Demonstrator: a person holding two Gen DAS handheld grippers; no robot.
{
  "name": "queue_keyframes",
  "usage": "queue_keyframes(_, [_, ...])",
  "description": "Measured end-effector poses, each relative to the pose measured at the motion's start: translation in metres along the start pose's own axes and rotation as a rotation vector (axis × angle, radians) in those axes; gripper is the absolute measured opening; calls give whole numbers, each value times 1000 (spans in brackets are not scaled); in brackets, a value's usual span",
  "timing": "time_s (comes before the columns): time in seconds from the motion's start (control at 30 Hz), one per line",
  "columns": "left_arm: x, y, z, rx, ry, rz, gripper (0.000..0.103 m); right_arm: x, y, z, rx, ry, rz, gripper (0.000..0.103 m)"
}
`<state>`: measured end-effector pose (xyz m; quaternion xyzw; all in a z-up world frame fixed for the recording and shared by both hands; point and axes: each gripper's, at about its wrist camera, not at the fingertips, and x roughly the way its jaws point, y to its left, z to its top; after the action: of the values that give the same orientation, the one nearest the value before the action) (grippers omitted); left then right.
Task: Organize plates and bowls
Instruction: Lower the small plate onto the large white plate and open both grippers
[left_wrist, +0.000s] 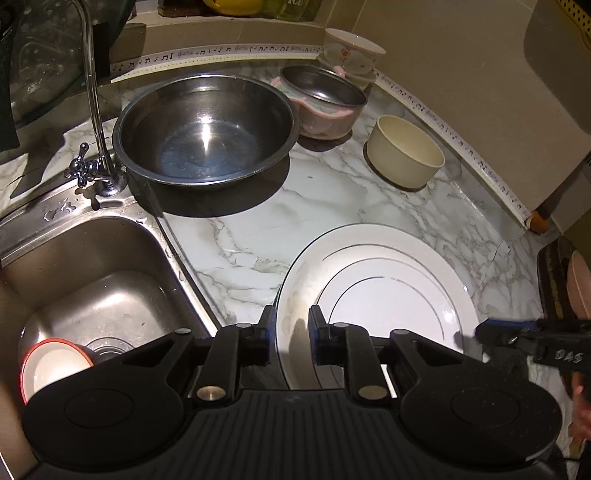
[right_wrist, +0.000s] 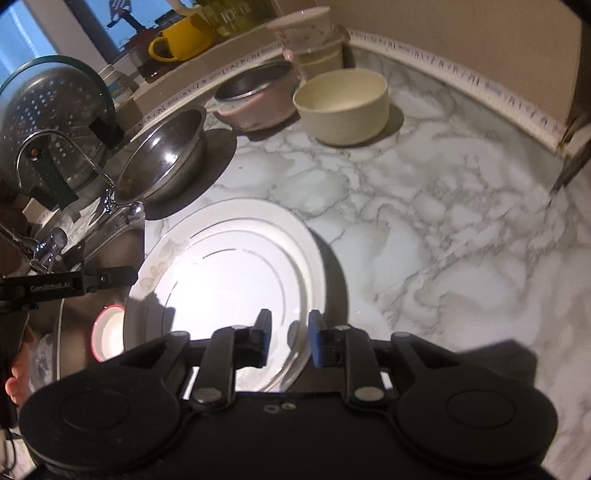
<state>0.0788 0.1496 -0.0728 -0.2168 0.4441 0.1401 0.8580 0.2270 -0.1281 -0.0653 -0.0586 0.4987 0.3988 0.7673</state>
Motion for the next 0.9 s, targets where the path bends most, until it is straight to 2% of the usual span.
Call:
queue_keyframes(0.03, [1, 0, -1, 3, 3, 9, 18, -2, -1, 0, -7, -9, -12, 42])
queue_keyframes(0.07, [2, 0, -1, 1, 5, 13, 18, -3, -4, 0, -11, -14, -20, 46])
queue_keyframes(0.17, [6, 3, -3, -21, 17, 8, 22, 1, -9, -2, -2, -4, -28, 45])
queue_keyframes(0.2, [7, 3, -3, -27, 21, 7, 27, 3, -11, -3, 6, 3, -23, 45])
queue_keyframes(0.3, [13, 4, -6, -42, 37, -10, 28, 10, -15, -8, 30, 20, -7, 39])
queue_keyframes(0.37, [17, 6, -8, -65, 53, -28, 28, 13, -16, -10, 48, 33, 13, 25])
queue_keyframes(0.47, [21, 9, -12, -90, 67, -36, 28, 17, -17, -13, 59, 43, 23, 13])
queue_keyframes(0.53, [22, 9, -13, -99, 70, -43, 28, 16, -20, -14, 76, 42, 50, 9])
queue_keyframes(0.7, [22, 0, -14, -85, 60, -19, 26, 15, -20, -16, 58, 26, 53, 8])
queue_keyframes(0.9, [30, -20, -10, -55, 66, -24, 26, 10, -34, -12, 76, 12, 2, 8])
